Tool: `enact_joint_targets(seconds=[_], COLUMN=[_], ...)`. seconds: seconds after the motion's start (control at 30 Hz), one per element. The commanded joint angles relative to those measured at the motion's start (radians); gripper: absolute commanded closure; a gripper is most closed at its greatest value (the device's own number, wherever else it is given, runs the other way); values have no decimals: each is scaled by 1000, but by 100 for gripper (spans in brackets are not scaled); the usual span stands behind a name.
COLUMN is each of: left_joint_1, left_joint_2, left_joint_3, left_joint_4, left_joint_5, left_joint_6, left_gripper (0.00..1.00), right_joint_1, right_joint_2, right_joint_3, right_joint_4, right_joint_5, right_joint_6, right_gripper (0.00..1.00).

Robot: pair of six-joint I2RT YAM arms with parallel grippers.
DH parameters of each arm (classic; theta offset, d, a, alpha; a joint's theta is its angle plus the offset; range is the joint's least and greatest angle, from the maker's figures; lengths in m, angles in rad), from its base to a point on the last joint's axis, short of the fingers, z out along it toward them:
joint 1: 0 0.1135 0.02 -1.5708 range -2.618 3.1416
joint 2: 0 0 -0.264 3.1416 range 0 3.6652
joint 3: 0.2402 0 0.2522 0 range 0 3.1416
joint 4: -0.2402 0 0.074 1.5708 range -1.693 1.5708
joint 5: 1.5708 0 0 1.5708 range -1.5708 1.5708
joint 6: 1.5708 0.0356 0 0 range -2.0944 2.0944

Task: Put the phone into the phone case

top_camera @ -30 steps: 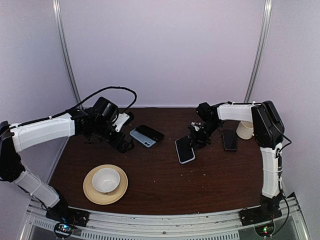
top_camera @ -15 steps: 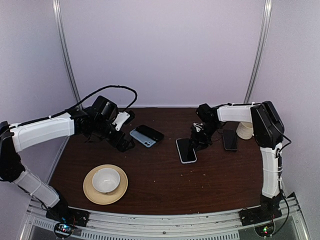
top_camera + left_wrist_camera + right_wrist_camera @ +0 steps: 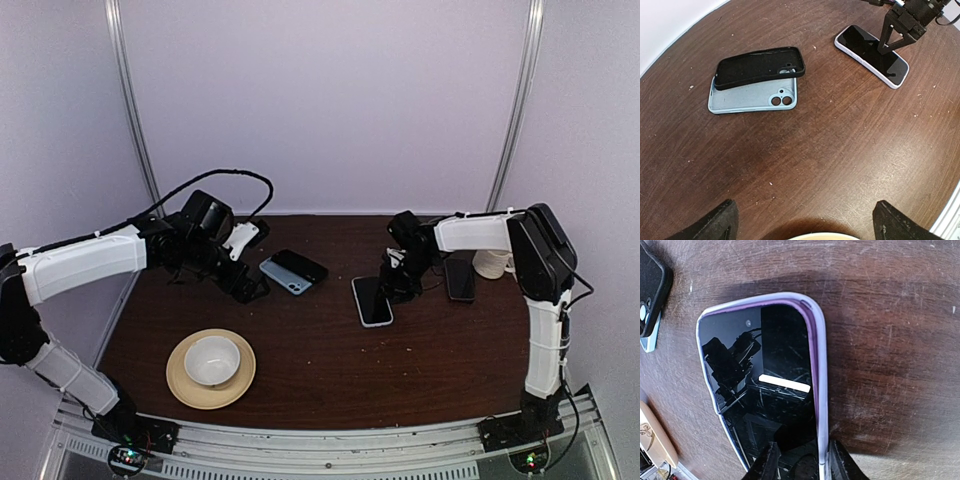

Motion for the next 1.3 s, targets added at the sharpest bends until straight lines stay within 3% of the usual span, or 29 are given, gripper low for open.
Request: enact_joint_targets(seconds=[0.0, 0.2, 0.3, 0.53, 0.77, 0.97, 1.27], left_joint_1=[8, 9, 12, 15, 17, 17, 19], left_joint_2=[-21, -23, -25, -25, -15, -8, -9], left_joint_3=[10, 10, 9, 8, 7, 7, 7], left_joint_4=[18, 18, 21, 22, 21, 21, 19], left_joint_5=[22, 23, 25, 31, 23, 28, 23], left_joint_6=[10, 12, 12, 10, 13, 12, 15], left_gripper=[2, 3, 2, 3, 2, 2, 2], right_joint_1=[29, 30, 27, -21, -26, -14, 19], right_joint_2=[-15, -42, -44, 74, 182, 235, 279], right_joint_3=[32, 21, 32, 300, 429, 426, 320], right_joint_4=[-77, -48, -81, -274, -294, -278, -334], right_joint_5=[32, -51, 3, 165, 185, 138, 321], right_joint_6=[-8, 27, 4, -121, -153, -174, -184], right_gripper=[67, 67, 65, 66, 71, 80, 94])
